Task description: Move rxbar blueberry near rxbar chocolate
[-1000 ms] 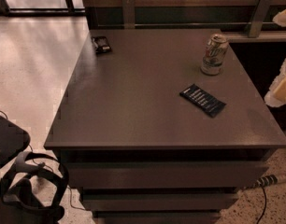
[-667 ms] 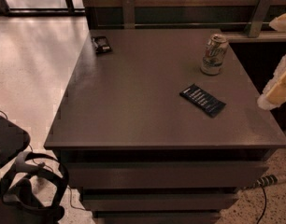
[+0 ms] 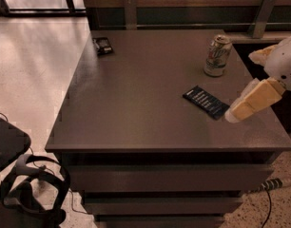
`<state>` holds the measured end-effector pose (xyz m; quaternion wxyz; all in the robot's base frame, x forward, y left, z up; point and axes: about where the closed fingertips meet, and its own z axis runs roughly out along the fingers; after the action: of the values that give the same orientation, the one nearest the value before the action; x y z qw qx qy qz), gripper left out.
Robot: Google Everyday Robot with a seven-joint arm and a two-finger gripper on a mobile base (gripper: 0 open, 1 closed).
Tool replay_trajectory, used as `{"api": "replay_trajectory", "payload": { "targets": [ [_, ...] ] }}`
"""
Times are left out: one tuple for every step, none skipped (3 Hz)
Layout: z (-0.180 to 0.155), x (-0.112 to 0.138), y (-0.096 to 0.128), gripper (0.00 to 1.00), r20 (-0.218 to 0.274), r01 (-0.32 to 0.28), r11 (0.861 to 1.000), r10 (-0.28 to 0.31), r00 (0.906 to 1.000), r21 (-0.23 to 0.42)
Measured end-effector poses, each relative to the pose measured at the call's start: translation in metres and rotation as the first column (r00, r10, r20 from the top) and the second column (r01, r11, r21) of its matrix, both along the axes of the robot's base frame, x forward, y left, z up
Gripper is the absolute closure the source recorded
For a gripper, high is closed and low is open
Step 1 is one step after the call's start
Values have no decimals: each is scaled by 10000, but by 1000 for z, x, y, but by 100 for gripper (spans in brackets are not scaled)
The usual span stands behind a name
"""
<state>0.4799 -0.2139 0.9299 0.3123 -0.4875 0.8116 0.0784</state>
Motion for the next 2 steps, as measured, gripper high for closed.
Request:
{"api": "replay_trajectory", "payload": {
  "targets": [
    [-40,28,8,0,-230,664,9913,-642,9977,1132],
    [-54,43,7,0,-269,989,9828,-958,9950,1560]
  ]
}}
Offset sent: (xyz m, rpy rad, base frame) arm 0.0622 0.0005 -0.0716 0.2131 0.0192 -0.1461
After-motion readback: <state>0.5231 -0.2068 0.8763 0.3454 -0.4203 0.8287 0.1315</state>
